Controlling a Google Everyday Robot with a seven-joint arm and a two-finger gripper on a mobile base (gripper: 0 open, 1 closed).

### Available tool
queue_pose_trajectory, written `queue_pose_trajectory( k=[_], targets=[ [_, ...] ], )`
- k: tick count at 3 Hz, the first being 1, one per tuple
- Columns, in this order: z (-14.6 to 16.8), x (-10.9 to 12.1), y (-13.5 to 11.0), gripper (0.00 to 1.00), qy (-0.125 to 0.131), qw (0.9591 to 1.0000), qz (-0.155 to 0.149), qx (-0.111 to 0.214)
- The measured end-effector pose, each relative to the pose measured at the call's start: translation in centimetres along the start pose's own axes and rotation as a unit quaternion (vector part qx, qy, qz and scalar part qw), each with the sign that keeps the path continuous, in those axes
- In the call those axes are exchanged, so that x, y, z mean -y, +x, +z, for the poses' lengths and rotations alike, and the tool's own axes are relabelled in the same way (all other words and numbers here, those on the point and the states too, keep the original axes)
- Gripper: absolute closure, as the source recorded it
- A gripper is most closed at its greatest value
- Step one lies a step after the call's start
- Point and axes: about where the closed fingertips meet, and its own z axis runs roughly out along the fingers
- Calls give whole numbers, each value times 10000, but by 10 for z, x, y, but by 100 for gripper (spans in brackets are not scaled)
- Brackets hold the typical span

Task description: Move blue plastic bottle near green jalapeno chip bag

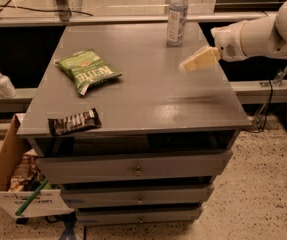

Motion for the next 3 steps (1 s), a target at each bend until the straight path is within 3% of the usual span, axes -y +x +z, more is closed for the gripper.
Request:
queue_pose_trajectory(
  k=[1,2,3],
  targets=[
    [23,28,-9,0,90,9986,344,379],
    [71,66,-34,0,260,9937,584,923],
    [71,70,-37,0,283,9933,575,965]
  ],
)
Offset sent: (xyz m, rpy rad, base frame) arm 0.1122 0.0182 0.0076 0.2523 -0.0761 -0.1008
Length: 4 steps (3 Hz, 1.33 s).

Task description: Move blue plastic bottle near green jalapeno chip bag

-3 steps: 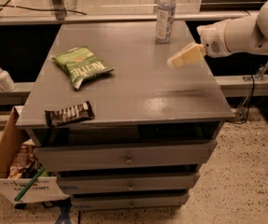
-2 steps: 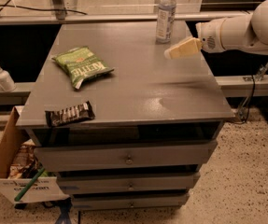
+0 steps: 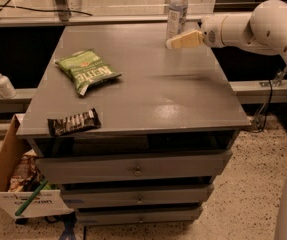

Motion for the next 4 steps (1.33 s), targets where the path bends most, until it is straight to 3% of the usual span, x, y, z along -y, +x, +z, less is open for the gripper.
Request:
queue_pose_trajectory(
  k=[2,4],
  targets=[
    [16,9,12,0,127,9992,264,273],
    [70,43,24,0,606,9944,585,642]
  ],
)
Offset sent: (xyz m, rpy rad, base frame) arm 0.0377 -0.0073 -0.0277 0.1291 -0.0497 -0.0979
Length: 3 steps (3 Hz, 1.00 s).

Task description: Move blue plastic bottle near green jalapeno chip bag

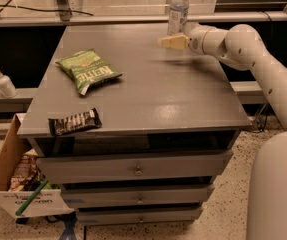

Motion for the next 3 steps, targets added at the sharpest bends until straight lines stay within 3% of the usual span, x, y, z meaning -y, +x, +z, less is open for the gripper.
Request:
queue_pose_trajectory(
  k=[2,3],
  targets=[
    [37,28,-25,0,248,9987,-53,441],
    [43,36,-35,18,310,9978,-65,586]
  ],
)
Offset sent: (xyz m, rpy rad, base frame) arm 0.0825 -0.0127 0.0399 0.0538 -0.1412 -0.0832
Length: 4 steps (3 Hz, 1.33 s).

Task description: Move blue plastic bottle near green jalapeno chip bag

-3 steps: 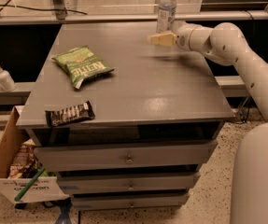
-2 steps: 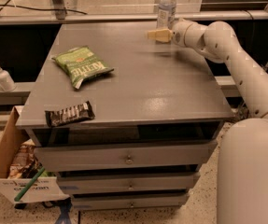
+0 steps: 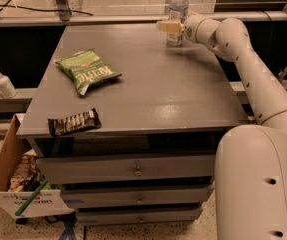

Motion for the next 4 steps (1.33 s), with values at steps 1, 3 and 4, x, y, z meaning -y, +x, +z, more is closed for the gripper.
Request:
queue_pose_trajectory(
  k=[1,3,4],
  targets=[
    [0,6,-3,42,29,10000,-14,40],
    [-21,-4,-11,88,-141,9998,123,-10],
    [-38,-39,-37,100,-639,9973,344,78]
  ],
)
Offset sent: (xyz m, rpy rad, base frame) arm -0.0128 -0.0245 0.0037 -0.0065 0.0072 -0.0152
